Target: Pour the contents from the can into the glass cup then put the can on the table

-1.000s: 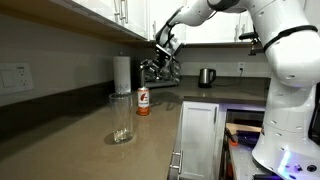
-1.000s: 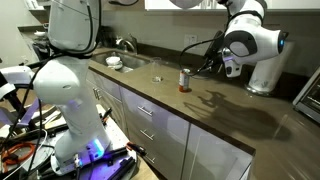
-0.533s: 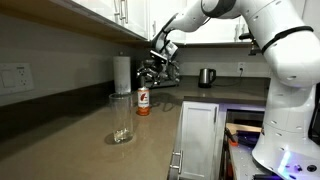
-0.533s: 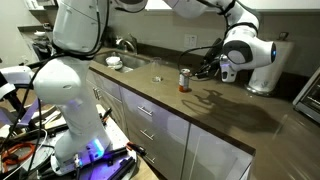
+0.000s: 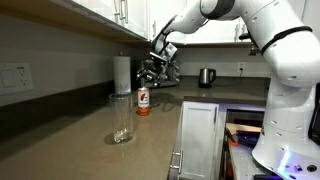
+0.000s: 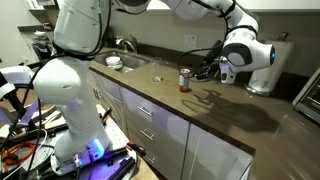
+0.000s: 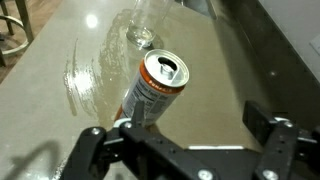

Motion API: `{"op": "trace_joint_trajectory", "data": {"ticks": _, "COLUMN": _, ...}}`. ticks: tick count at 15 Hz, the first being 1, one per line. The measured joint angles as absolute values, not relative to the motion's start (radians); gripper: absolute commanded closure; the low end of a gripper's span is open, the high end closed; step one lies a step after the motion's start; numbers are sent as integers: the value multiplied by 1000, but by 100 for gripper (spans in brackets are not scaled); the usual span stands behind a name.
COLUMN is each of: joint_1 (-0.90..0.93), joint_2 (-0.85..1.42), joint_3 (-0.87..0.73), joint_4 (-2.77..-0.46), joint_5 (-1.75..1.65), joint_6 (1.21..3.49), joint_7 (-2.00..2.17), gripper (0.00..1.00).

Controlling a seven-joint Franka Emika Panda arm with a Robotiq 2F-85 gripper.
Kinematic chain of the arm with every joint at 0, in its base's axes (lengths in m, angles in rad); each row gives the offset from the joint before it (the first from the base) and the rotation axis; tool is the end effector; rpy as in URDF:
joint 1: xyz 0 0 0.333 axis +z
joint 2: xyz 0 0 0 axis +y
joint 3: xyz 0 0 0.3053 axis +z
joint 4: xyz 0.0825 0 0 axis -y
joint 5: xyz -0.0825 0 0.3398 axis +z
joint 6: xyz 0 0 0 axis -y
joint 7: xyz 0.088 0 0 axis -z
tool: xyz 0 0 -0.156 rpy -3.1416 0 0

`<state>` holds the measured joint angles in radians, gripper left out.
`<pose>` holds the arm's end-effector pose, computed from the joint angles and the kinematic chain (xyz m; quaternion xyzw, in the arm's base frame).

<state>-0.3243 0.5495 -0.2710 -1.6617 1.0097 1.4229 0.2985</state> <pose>0.5396 -0.1742 0.2932 -0.7092 0.4737 0.2649 0.4499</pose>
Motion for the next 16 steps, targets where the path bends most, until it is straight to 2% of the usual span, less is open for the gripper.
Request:
{"op": "trace_joint_trajectory", "data": {"ticks": 7, "joint_1": -335, "joint_2": 560, "joint_3": -272, "joint_4": -1664, "joint_5": 1010, "joint_6": 1418, "joint_7": 299, "gripper": 0}}
{"op": "trace_joint_trajectory", "data": {"ticks": 16, "joint_1": -376, "joint_2": 597, "joint_3": -266, "joint_4": -1663, "joint_5": 1101, "joint_6": 1277, "joint_7": 309, "gripper": 0}}
